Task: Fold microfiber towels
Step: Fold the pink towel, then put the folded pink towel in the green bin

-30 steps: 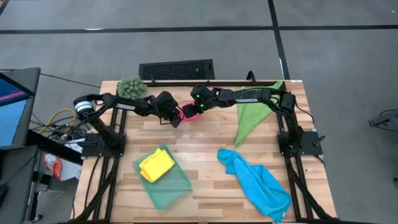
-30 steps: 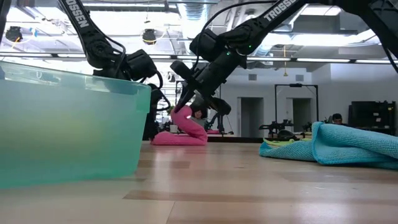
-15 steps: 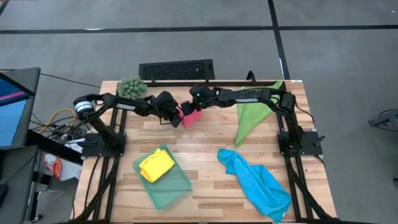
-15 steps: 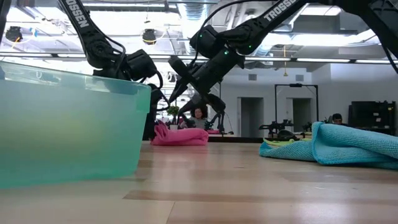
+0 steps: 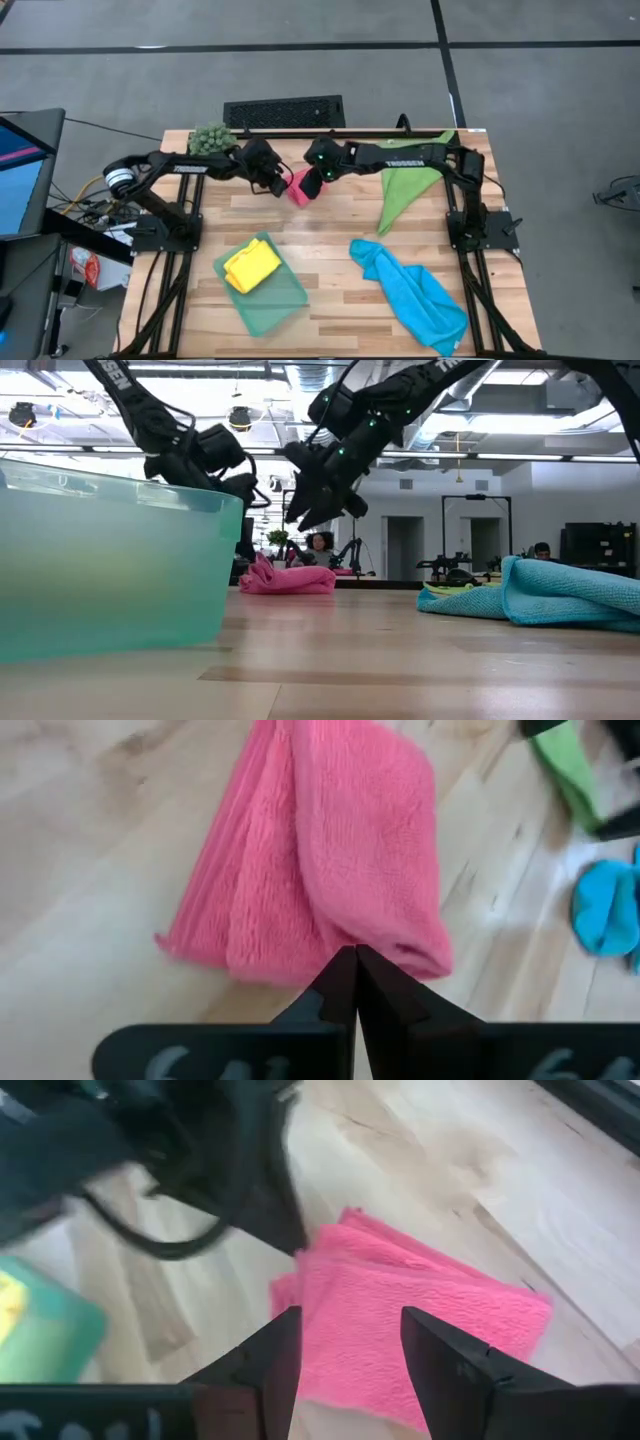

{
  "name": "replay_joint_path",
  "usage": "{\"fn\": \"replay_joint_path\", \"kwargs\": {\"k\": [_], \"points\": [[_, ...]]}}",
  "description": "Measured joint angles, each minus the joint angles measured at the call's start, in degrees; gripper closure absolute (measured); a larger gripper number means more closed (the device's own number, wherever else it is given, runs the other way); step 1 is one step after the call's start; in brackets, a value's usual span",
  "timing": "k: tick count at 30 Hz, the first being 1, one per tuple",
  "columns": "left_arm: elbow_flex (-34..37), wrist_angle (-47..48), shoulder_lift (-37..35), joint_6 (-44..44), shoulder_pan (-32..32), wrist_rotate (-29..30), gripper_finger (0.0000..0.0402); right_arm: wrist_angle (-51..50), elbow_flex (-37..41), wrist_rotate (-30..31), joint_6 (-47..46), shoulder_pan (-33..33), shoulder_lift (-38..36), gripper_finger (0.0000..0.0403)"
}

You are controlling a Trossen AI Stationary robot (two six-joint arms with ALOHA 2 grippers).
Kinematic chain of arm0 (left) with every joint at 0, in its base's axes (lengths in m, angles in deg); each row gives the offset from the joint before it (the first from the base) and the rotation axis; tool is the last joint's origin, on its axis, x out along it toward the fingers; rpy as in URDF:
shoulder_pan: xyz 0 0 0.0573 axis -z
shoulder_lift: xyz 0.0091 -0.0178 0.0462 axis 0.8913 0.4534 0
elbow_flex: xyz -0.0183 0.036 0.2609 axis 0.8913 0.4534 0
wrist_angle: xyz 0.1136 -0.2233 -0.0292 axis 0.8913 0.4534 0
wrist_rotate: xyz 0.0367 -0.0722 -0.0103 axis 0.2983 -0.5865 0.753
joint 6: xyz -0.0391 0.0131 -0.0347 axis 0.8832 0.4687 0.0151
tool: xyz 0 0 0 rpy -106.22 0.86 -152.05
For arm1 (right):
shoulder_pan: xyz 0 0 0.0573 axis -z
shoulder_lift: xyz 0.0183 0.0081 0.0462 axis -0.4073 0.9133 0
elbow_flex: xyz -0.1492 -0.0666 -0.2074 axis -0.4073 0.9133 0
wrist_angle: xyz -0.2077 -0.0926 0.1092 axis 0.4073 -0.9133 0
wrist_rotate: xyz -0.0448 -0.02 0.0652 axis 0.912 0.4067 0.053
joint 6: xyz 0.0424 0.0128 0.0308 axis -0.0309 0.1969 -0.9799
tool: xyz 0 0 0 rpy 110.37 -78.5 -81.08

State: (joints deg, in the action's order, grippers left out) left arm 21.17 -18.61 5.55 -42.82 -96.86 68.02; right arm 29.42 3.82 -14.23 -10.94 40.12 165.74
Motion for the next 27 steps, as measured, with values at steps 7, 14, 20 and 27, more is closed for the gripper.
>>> {"fn": "replay_joint_path", "kwargs": {"k": [7,14,20,27], "points": [[-1.26,9.82,-4.29,-3.8,0.02,5.61,0.0401,-0.19,0.04,-2.02,6.41,-1.09,0.31,0.0205],[-1.22,8.29,-2.91,-7.25,-0.87,6.98,0.0401,0.19,0.06,8.89,32.08,-9.43,1.69,0.02],[-1.28,4.96,0.74,-7.67,-0.94,6.22,0.0401,3.66,0.0,12.2,37.33,-11.25,1.64,0.0197],[-1.23,3.54,2.56,-6.8,-0.98,6.03,0.0401,4.68,1.41,12.2,37.46,-12.91,6.23,0.0175]]}}
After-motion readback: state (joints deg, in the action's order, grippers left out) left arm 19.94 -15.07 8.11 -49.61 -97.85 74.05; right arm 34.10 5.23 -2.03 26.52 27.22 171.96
